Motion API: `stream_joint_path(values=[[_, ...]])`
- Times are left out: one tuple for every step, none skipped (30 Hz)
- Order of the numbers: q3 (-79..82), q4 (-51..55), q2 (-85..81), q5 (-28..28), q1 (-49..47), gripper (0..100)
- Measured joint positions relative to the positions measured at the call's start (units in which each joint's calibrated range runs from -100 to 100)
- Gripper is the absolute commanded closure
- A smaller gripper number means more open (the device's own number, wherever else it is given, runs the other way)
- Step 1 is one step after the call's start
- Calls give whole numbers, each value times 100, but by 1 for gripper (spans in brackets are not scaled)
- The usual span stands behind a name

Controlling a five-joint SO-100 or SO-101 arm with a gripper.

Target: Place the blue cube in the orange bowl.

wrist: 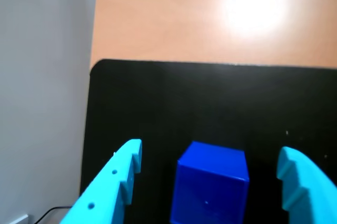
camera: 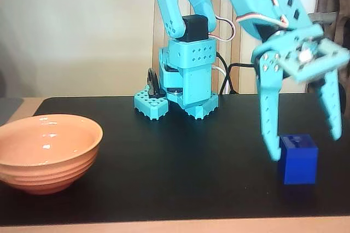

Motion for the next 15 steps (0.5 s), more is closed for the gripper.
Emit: stream_joint_path(values=[[27, -18, 0, -26, 28, 71], [36, -18, -8, -37, 38, 71], [45, -18, -8, -47, 66, 71], [45, -18, -8, -52, 84, 71], [45, -18, -8, -52, 94, 71], [108, -18, -8, -63, 113, 71], [117, -18, -8, -78, 113, 71], [153, -18, -17, -89, 113, 71], [217, -18, -17, -94, 113, 71], [280, -18, -17, -94, 113, 71], [334, -18, -17, -94, 113, 71], [343, -18, -17, -94, 113, 71], [361, -18, -17, -94, 113, 71], [415, -18, -17, -94, 113, 71], [460, -26, -17, -94, 113, 71]])
